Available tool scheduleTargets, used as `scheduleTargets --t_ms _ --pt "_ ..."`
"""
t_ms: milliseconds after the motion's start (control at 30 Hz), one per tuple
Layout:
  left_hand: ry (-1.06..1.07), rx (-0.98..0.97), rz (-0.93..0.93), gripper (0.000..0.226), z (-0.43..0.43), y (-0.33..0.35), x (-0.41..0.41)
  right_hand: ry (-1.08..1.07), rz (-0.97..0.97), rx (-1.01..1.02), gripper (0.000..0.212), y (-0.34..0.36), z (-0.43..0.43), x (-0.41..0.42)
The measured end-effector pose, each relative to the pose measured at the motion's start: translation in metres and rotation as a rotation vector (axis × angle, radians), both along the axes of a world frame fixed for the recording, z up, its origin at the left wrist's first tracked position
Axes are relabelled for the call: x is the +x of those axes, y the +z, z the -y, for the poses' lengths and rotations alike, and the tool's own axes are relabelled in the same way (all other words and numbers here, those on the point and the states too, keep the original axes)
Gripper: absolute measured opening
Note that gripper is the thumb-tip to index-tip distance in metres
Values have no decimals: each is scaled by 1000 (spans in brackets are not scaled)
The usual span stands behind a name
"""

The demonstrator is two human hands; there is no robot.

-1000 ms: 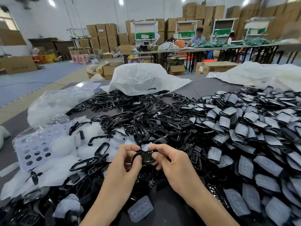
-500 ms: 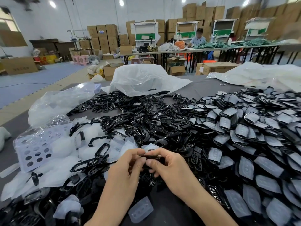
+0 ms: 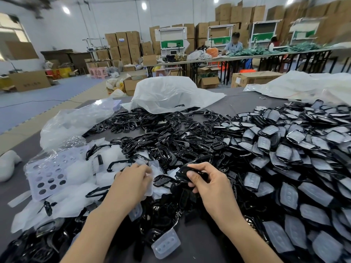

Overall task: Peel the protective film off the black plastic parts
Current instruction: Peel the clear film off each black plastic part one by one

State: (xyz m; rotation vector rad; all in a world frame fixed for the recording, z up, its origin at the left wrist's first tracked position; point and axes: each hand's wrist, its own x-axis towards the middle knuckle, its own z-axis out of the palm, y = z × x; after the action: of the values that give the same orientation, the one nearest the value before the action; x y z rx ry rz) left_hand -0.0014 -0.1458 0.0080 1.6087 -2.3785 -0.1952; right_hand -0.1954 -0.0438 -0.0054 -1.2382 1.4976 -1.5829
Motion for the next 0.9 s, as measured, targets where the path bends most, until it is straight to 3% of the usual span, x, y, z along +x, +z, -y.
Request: scheduleTargets --t_ms 133,333,400,533,667,900 --pt "18 -71 -63 9 -7 -4 1 -12 -2 -9 17 0 0 -1" --pt "12 -323 -632 7 -35 1 -7 77 202 -27 21 8 2 1" --pt "-24 -366 -668 6 -45 2 -12 166 287 -39 14 12 1 2" --pt "-61 -205 -704 5 -57 -10 -22 291 328 -50 14 15 -3 4" --pt "-135 -172 -722 10 -65 -12 -24 326 308 -35 11 13 -3 7" --pt "-76 -176 -780 15 -66 -5 -27 297 317 -18 12 12 -2 9"
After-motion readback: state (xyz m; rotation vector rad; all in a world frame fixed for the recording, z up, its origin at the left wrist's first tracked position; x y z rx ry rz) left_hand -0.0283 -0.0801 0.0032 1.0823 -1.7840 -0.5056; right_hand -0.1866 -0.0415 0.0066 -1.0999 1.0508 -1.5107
